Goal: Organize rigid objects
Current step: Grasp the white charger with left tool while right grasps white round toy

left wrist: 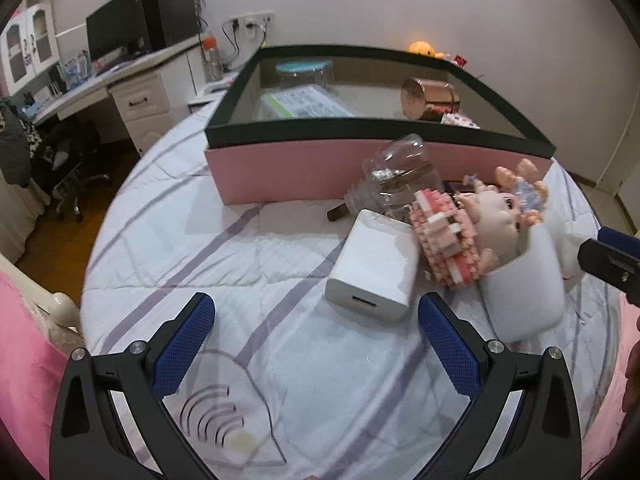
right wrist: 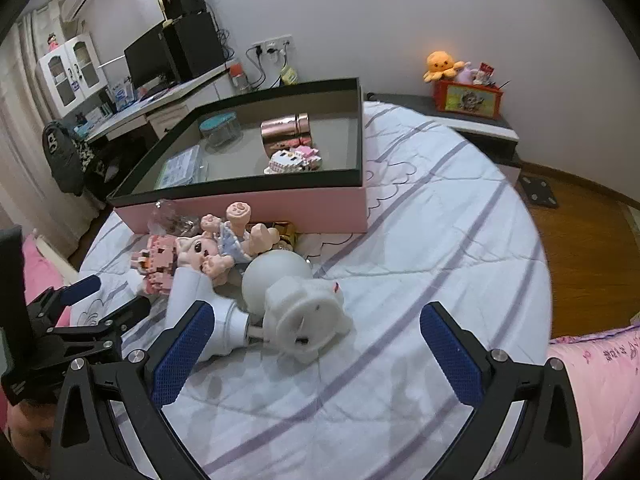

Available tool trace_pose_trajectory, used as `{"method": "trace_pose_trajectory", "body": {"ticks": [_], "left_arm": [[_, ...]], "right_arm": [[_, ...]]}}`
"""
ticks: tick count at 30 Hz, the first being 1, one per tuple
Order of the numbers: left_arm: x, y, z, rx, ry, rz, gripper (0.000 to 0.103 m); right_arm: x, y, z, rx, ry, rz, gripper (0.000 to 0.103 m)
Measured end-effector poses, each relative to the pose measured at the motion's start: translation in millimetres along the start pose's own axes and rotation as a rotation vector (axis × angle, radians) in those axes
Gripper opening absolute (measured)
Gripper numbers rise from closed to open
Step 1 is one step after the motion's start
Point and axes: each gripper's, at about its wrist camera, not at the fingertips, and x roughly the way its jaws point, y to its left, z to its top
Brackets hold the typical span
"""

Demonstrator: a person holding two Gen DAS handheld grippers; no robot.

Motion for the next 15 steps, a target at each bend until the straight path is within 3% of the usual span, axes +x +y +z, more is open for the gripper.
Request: {"method": "trace_pose_trajectory", "body": {"ticks": [5, 9, 10, 12, 13, 15], "left_arm": [[14.3, -1.7, 8.9, 0.014, 0.015, -0.025, 0.102], [22.2, -5.7, 15.9, 0.029, 0.027, -0.044, 0.099], [23.0, -7.7, 17.1, 0.042, 0.027, -0.049, 0.093], [23.0, -10.2, 20.3, 0.057, 0.018, -0.065, 0.081], [23.2, -12.0, 21.8, 0.063, 0.016, -0.070, 0.073], [21.3, -14.4, 22.5, 0.075, 0.008, -0.083, 0.054]], "right_arm": [[24.3, -3.9, 5.9, -0.014, 0.060, 0.017, 0.102], [38.9, -7.2, 9.7, -0.015, 0.087, 0.062, 0.087], [41.2, -6.1, 10.1, -0.024, 0.093, 0.068, 0.075], [45.8, 0.6, 10.2, -0.072, 0.109, 0.030, 0.066], [46.3, 3.1, 9.7, -0.094, 0.109, 0.015, 0.059], [43.4, 2.8, 8.3, -0.093, 0.106, 0.028, 0.054]]}}
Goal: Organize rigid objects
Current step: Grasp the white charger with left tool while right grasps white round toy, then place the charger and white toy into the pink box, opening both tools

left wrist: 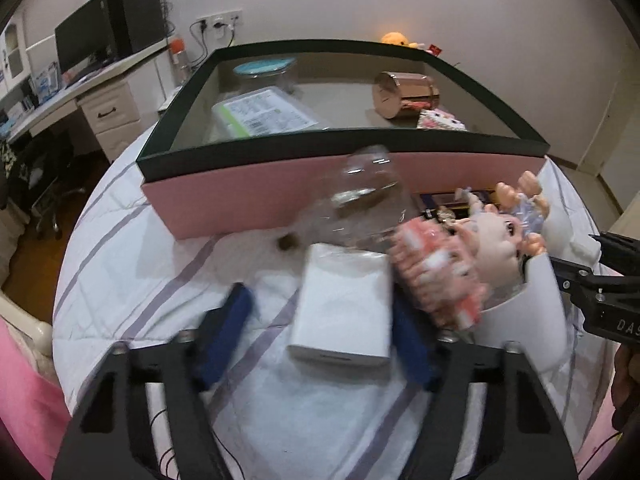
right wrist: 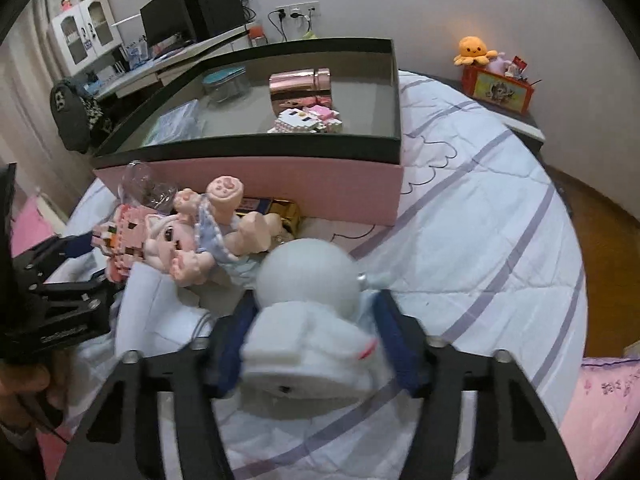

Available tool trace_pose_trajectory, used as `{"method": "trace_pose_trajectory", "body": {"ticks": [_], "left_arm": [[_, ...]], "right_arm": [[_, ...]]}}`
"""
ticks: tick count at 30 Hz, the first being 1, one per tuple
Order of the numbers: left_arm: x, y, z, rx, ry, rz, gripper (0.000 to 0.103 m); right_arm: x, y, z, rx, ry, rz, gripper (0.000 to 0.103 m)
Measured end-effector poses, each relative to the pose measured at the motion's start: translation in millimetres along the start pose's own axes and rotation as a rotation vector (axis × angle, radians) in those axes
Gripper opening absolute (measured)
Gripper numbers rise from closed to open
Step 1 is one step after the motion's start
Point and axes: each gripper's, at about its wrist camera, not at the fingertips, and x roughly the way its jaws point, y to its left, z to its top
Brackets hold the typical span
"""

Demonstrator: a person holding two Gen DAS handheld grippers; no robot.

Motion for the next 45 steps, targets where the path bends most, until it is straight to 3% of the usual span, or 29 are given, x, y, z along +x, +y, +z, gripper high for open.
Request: {"method": "trace_pose_trajectory", "body": {"ticks": [1, 9, 19, 26, 38, 45], "left_arm": [[-1.5, -1.2, -0.8, -0.002, -0.004, -0.009, 0.040], [-18.4, 6.8, -17.5, -0.069, -0.015, -0.034, 0.040], [-60.9, 14.2, -28.4, -0.080, -0.069, 0.050, 0.040], [-92.4, 18.0, -22.3, -0.079, -0.131, 0.063, 0.040], [-123.4, 26.5, 33.4, -0.095, -0.262, 0.047, 0.040], [-107.3, 29.8, 88.6, -0.100, -0.309, 0.020, 0.040]], "right_arm": [[-1.4, -0.8, -0.9, 0.003, -0.002, 0.000, 0.054], [-22.5, -6.7, -14.3, 0.049, -0.037, 0.012, 0.054], [-51.9, 0.3, -14.8, 0.041, -0.088, 0.021, 0.054], [-67.5, 13.2, -6.3, 0.010, -0.127, 0.043, 0.054], [-99.2, 36.2, 44.5, -0.079, -0.244, 0.061, 0.054], [-86.9, 31.8, 98.4, -0.080, -0.286, 0.047, 0.054]]}}
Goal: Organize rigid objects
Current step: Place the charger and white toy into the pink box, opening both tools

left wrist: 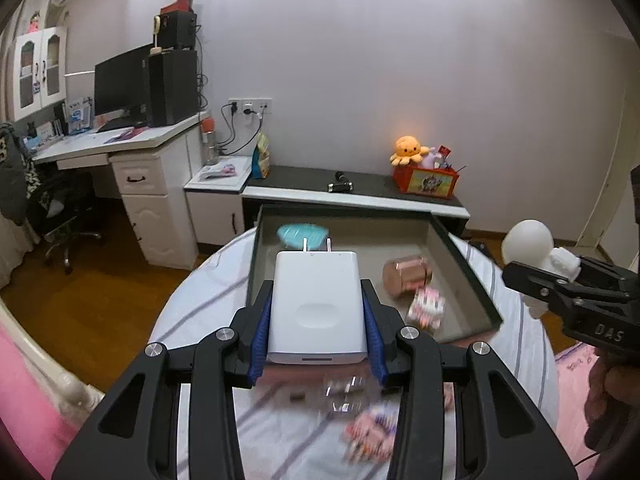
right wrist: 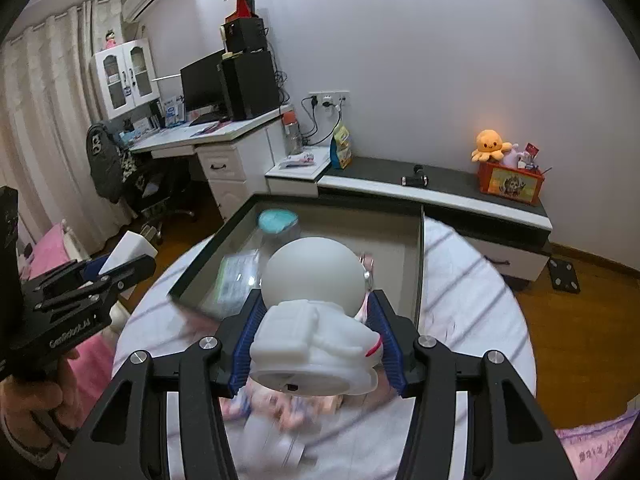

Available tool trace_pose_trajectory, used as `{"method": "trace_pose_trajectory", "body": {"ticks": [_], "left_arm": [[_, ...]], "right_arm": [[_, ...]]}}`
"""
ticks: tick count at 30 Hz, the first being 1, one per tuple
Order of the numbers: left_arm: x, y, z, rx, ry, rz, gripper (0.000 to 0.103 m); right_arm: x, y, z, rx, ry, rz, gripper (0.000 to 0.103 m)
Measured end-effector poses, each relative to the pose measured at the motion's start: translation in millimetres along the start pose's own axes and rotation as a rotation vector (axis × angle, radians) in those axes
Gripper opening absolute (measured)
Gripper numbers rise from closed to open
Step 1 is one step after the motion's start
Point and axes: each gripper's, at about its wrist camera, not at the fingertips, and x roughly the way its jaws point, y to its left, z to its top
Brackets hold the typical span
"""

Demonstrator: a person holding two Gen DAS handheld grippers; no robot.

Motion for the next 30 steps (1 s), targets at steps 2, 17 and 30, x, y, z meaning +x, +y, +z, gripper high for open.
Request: {"method": "trace_pose_trajectory", "body": {"ticks": [2, 17, 30], "left_arm": [[10.6, -2.8, 8.7, -0.001, -0.006, -0.008, 0.040], [134.2, -22.0, 36.5, 0.000, 0.113, -0.045, 0.040], [144.4, -18.5, 24.9, -0.008, 0.110, 0.010, 0.088]], "right_arm": [[10.5, -5.0, 11.6, 0.005, -0.002, -0.007, 0.054], [109.6, -36.5, 41.3, 0.050, 0.101, -0.037, 0.054], [151.8, -48.8, 37.2, 0.077, 0.199, -0.033, 0.068]]}}
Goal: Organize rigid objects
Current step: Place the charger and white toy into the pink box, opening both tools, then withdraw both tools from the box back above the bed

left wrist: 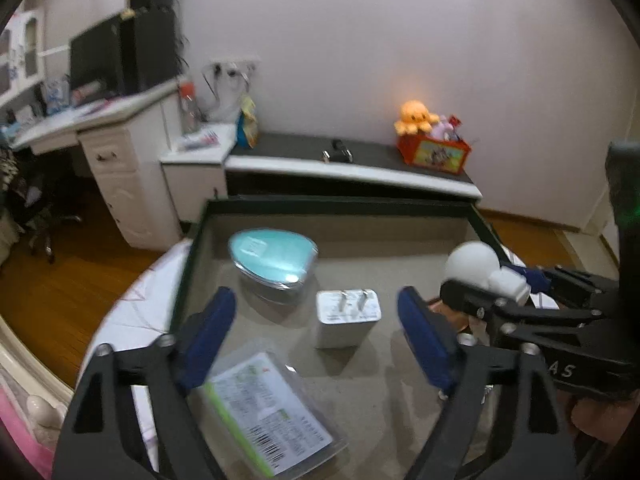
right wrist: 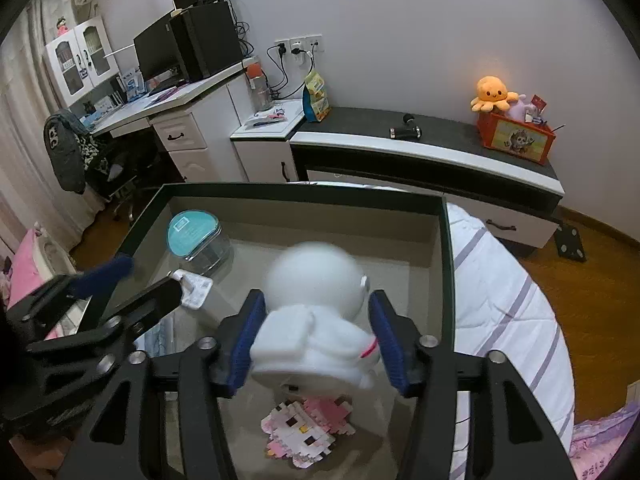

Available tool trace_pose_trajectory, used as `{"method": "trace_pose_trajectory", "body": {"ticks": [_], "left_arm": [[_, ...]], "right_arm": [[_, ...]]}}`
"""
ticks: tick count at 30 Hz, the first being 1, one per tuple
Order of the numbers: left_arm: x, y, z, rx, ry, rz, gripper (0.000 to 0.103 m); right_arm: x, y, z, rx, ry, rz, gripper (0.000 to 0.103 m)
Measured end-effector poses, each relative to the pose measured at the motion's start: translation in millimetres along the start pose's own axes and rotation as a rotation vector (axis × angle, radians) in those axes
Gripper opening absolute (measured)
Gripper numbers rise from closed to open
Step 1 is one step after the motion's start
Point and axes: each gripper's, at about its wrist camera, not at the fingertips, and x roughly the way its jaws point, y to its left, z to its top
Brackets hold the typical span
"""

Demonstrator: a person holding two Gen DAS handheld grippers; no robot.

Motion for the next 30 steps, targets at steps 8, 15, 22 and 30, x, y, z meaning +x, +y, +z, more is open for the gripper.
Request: {"method": "trace_pose_trajectory", "body": {"ticks": [8, 15, 22, 30], "left_arm": [[-58.2, 16.7, -5.3, -0.016, -0.119, 0.062, 0.103], [-103.6, 23.5, -17.0, -0.030, -0.161, 0.084, 0.103], [-149.6, 18.7, -39.0, -0.034, -0.195, 0.077, 0.103], [-201.3, 1.3, -71.1, -0.008, -0.229, 0.082, 0.103]], "right_arm": [[-20.8, 0.8, -8.4, 0.057, -0.041, 0.028, 0.103], [-62.9, 10.1, -23.9, 0.090, -0.130, 0.029, 0.103], [-120.6, 24.0, -48.5, 0.077, -0.221, 0.002, 0.103], [-179.7, 34.4, -90.7, 0.083, -0.299, -0.007, 0.103]]}}
